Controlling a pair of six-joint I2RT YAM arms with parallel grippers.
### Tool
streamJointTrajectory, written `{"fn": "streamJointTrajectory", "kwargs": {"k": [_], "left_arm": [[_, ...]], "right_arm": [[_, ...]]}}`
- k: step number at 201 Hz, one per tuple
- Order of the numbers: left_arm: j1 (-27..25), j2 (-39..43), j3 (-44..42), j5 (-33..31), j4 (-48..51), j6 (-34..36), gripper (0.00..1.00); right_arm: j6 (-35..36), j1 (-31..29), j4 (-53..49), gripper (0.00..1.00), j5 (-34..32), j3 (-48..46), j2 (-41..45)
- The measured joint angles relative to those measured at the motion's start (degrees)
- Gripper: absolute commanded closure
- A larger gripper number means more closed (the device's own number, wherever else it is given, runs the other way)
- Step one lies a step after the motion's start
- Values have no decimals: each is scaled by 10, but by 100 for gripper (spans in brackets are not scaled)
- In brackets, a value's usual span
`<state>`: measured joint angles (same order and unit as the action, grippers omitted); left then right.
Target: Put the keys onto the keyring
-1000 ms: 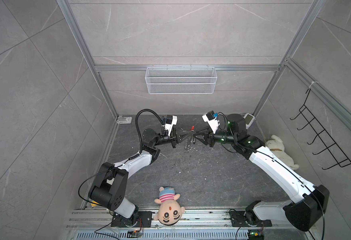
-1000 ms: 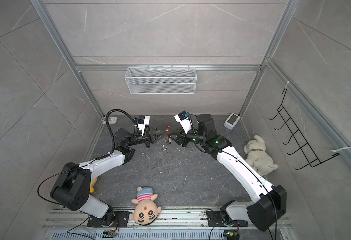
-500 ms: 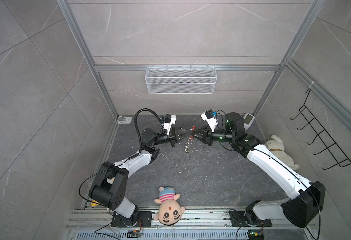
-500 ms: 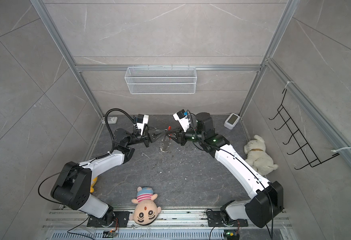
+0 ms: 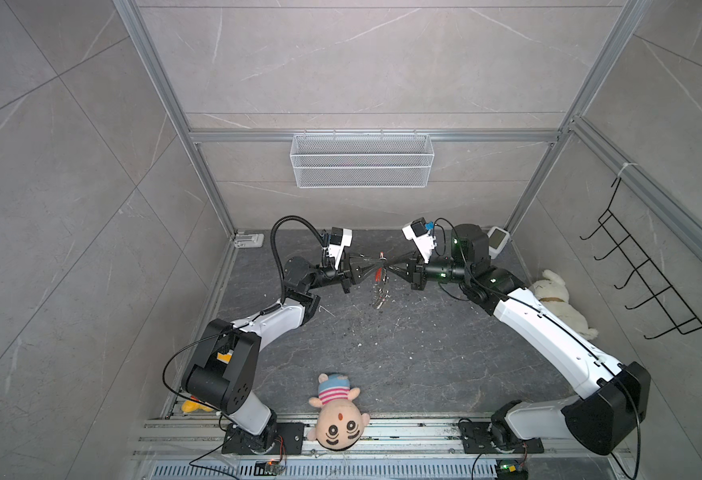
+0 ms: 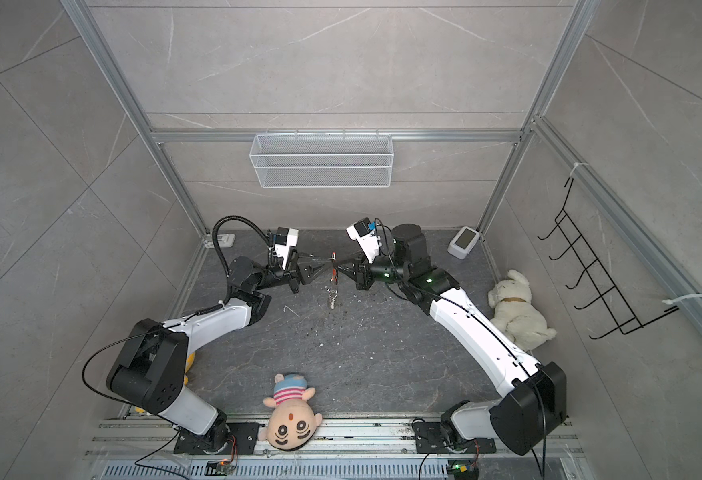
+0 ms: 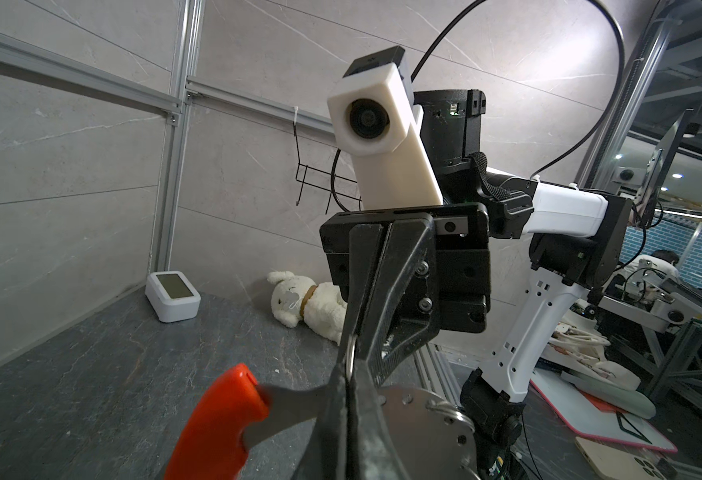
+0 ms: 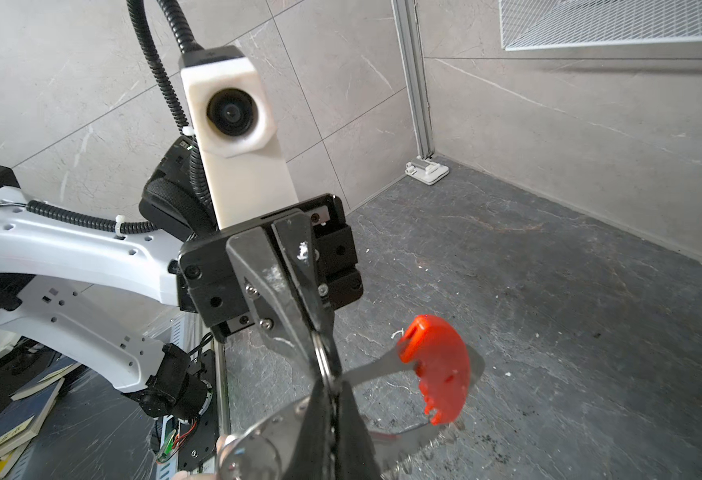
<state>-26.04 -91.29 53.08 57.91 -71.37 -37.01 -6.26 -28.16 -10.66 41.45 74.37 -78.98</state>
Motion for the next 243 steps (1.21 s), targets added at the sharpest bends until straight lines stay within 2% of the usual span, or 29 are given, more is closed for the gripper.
{"fn": "streamJointTrajectory", "kwargs": {"k": [13, 19, 22, 27, 43, 66, 84, 108, 129, 156, 243], "left_arm": [[5, 8, 2, 13, 40, 31, 63], [9, 17, 4, 20, 86, 64, 61], [11, 26, 9, 23, 130, 103, 60], [12, 36, 15, 25, 185, 138, 60], [14, 71, 71, 21, 421, 316, 60], [15, 89, 198, -2, 701, 538, 60], [15, 85, 269, -21, 854, 665, 60], [15, 67, 308, -35, 992, 777, 60], [15, 47, 306, -43, 1067, 835, 60], [15, 31, 306, -52, 1107, 870, 60], [15, 31, 306, -52, 1124, 892, 62]], "right_arm": [[23, -2, -33, 100, -8, 18, -6], [39, -3, -54, 100, -16, 30, -12], [49, -4, -65, 100, -21, 37, -16], [59, -5, -78, 100, -27, 46, -21], [97, -11, -115, 100, -54, 65, -36], [139, -24, -152, 100, -88, 66, -43], [167, -36, -167, 100, -109, 66, -48], [191, -50, -179, 100, -120, 66, -51], [203, -57, -183, 100, -119, 66, -51], [214, -64, -183, 100, -116, 66, -51], [239, -76, -207, 100, -115, 66, -51]]}}
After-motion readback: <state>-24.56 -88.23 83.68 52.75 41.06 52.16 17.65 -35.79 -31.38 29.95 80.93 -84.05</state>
